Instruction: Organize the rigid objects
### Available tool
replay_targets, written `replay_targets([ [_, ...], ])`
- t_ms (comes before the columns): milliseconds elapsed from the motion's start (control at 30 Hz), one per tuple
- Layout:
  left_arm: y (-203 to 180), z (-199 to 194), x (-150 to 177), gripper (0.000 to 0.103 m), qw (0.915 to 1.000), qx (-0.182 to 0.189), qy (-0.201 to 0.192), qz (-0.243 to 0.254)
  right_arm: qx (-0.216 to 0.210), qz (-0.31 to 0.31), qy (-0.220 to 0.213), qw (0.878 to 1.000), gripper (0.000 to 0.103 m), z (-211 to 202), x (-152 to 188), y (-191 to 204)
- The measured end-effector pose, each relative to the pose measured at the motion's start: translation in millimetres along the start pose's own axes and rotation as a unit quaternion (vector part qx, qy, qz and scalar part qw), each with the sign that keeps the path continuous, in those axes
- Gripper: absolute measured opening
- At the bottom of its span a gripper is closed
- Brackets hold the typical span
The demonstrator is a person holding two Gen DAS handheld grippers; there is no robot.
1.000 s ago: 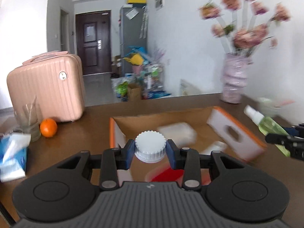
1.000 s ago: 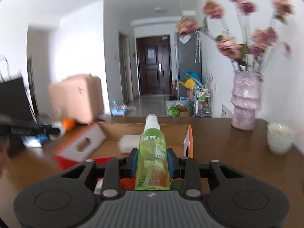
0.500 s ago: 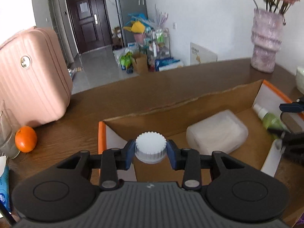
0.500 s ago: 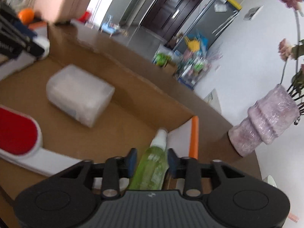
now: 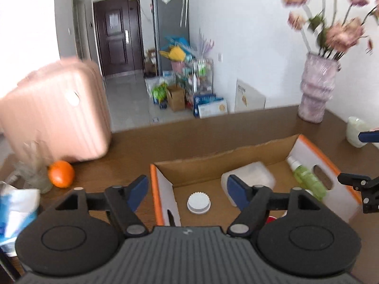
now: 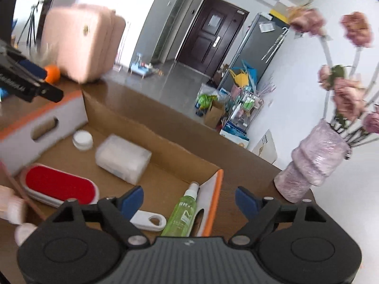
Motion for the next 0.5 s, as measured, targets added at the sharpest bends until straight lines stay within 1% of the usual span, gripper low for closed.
replay_targets([
  [100, -3, -51, 0, 0.083, 0.9992, -0.015, -0.037, 0.001, -0.018, 0.034, -0.022, 0.999, 0.087, -38, 7, -5],
  [167, -3, -85, 6, 0.094, 0.9968, -0.028, -0.073, -0.013, -0.036, 0.056, -0.05, 0.997, 0.088, -64, 15, -4],
  [200, -5, -100, 12, 0.097, 0.995, -0.036, -0.091, -0.02, -0.048, 0.069, -0.065, 0.994, 0.093, -78, 20, -2],
  [233, -8, -111, 17, 0.098, 0.9937, -0.042, -0.102, -0.021, -0.06, 0.084, -0.08, 0.991, 0.1, -92, 27, 0],
  [267, -11, -124, 25, 0.098, 0.9924, -0.05, -0.11, -0.018, -0.065, 0.095, -0.09, 0.989, 0.102, -102, 34, 1],
  [367, -19, -157, 51, 0.101, 0.9871, -0.068, -0.141, -0.033, -0.056, 0.121, -0.123, 0.983, 0.102, -136, 59, 12],
  [467, -31, -195, 85, 0.103, 0.9775, -0.068, -0.192, -0.054, -0.057, 0.153, -0.186, 0.969, 0.103, -171, 88, 24],
  [500, -34, -204, 96, 0.103, 0.9766, -0.066, -0.198, -0.052, -0.056, 0.168, -0.204, 0.963, 0.103, -181, 100, 29],
])
Point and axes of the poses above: each gripper's, at about its wrist camera, not at the fingertips, and z roughly the way its jaws point, y to its left, x to its underside, the point moved 5 cm from there along z, roughly the way its jaws point
